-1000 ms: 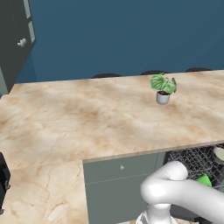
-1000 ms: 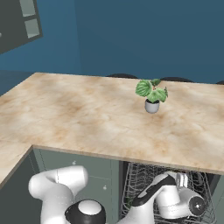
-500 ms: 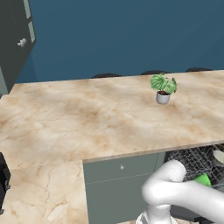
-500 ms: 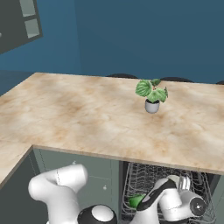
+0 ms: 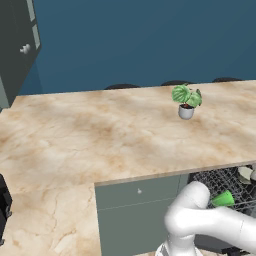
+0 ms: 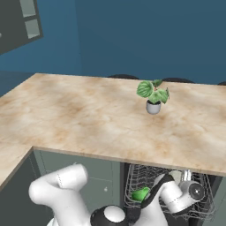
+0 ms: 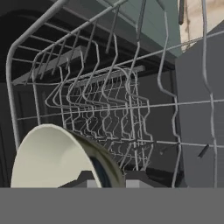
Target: Pick up the cup and bowl from the counter, place them in the dishwasher, and close the dishwasher door.
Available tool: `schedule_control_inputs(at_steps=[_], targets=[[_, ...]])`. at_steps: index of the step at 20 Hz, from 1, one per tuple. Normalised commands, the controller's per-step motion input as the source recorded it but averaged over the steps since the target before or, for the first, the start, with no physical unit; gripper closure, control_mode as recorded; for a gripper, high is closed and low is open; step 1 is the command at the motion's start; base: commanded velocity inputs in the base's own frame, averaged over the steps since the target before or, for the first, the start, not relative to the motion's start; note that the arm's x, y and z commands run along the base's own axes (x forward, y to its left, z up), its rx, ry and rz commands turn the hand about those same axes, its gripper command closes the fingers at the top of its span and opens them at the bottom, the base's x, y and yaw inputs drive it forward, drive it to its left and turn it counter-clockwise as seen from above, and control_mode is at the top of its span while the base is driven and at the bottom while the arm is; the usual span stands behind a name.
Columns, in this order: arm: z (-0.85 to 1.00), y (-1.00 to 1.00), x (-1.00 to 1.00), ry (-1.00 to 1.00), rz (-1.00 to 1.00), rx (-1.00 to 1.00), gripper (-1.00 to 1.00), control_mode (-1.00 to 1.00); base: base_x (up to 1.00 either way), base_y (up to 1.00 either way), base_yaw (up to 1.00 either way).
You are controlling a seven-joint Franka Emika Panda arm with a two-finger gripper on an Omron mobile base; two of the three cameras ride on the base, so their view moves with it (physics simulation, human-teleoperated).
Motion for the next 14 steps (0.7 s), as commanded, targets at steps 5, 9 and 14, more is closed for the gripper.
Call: schedule_control_inputs(at_steps=[5,9,14], targets=[[-0.52,-0.13,-0.01,0.03,0.00,0.00,1.00,-1.00,0.00,0.00,0.00],[-0.52,-0.09,-0.06,0.00,0.01,0.00,1.00,-1.00,0.00,0.00,0.00],[-0.59,-0.04,-0.10,0.00,0.00,0.00,-1.00,-1.00,0.00,0.00,0.00]])
